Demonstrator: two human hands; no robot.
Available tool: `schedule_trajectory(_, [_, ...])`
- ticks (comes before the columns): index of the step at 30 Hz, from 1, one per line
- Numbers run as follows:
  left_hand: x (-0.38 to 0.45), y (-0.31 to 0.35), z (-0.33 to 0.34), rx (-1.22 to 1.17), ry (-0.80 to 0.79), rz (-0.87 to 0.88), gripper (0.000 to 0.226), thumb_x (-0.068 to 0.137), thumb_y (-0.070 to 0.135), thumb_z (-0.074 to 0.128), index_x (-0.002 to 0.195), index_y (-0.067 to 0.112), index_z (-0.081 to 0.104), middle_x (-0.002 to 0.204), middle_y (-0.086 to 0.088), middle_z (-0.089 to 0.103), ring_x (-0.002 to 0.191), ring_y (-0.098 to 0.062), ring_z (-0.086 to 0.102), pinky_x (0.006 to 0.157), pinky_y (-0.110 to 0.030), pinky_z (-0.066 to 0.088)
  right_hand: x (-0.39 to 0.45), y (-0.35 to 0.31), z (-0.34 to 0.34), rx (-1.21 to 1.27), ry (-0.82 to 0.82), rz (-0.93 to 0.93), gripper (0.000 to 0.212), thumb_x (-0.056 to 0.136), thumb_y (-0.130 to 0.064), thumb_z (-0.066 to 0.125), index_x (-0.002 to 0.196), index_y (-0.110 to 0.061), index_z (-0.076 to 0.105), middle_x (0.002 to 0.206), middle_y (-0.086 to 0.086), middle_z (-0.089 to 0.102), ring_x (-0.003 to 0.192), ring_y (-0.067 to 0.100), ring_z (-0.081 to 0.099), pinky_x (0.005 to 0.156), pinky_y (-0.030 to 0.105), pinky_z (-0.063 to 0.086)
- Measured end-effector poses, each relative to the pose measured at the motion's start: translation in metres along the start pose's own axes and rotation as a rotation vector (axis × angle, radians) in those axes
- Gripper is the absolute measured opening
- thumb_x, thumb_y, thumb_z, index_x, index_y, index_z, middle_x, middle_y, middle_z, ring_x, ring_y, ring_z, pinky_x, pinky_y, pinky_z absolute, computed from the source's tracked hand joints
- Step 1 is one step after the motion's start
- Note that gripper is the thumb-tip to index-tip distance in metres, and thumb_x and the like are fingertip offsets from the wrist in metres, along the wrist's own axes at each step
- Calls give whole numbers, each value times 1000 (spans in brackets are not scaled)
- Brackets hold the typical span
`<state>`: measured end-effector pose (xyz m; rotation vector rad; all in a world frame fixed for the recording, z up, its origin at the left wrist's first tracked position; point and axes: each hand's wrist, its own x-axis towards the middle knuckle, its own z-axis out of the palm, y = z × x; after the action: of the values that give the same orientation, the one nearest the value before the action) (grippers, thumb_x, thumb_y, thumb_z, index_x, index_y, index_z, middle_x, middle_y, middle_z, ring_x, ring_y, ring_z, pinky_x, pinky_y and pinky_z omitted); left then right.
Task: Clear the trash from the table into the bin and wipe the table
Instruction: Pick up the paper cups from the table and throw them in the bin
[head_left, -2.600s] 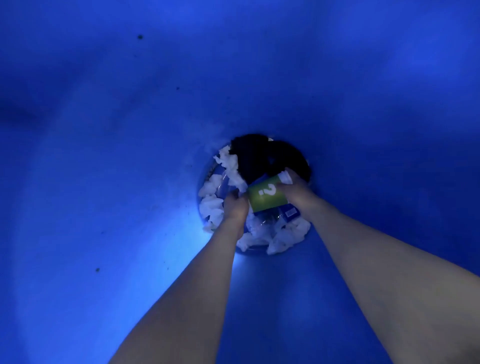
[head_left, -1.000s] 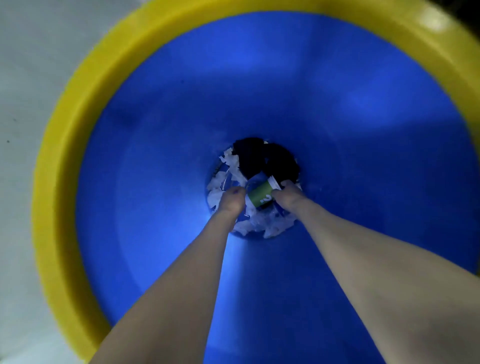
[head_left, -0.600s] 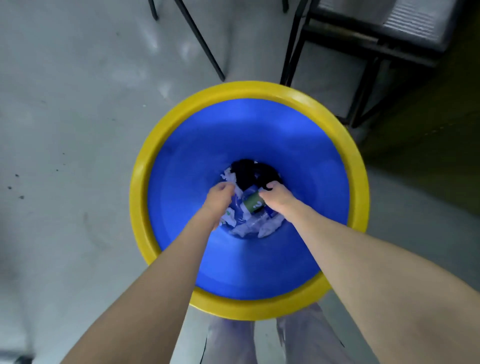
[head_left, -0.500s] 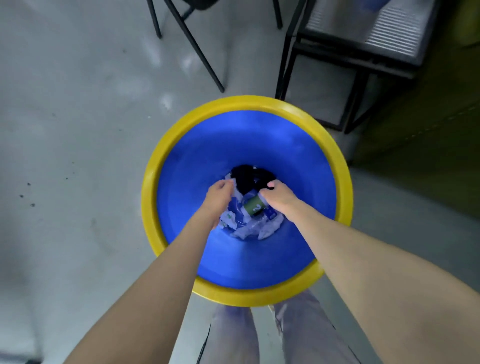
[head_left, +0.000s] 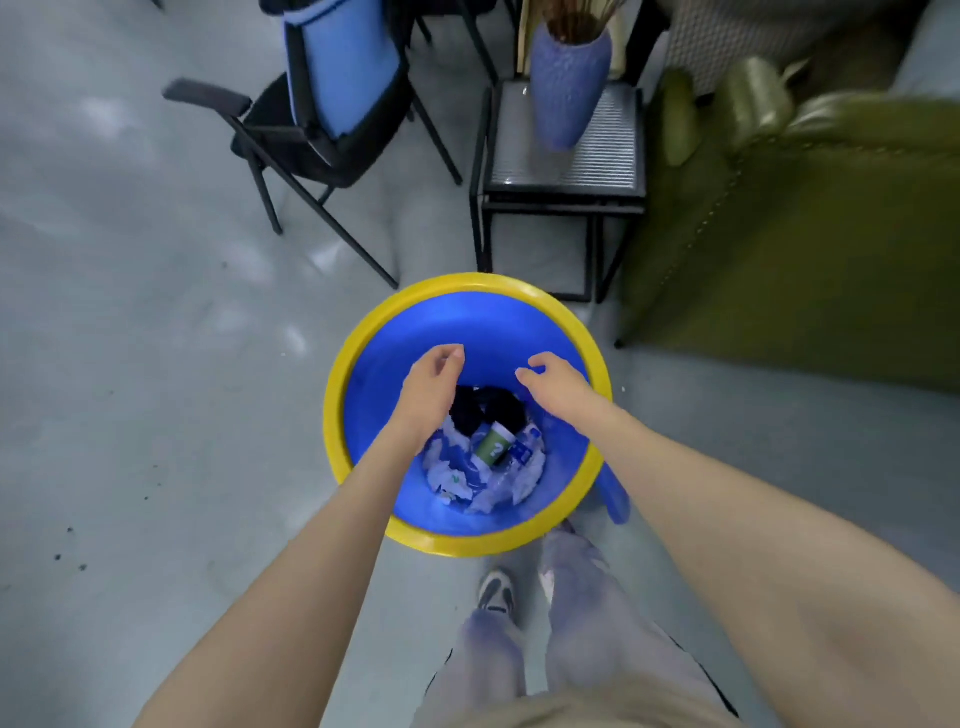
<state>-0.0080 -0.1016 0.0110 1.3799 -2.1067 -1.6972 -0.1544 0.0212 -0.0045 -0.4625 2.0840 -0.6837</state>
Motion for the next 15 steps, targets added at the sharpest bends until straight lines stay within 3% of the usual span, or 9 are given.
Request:
schedule_trajectory(6, [-42, 42, 4, 114, -133, 244, 38, 103, 43, 45, 134, 26, 59, 131, 14, 59, 122, -4, 53, 94, -21, 42, -69, 1, -33, 60, 169, -50, 57, 100, -54, 42, 144, -18, 46, 142, 2, 53, 114, 21, 56, 91, 33, 44])
schedule_trajectory(10, [-61, 79, 22, 212, -239, 355, 38, 103, 46, 44, 134, 29, 58, 127, 17, 59, 119, -4, 54, 98, -28, 46, -117, 25, -70, 52, 295, -55, 52, 99, -50, 46, 136, -14, 51, 129, 10, 61, 113, 27, 58, 92, 36, 45])
schedule_trajectory(15, [-86, 122, 74, 265, -343, 500, 36, 104, 40, 45, 132, 23, 59, 121, 11, 63, 115, -6, 57, 92, -25, 47, -165, 75, -116, 42, 420, 11, 56, 100, -48, 46, 144, -13, 44, 140, 14, 54, 124, 30, 54, 101, 37, 42])
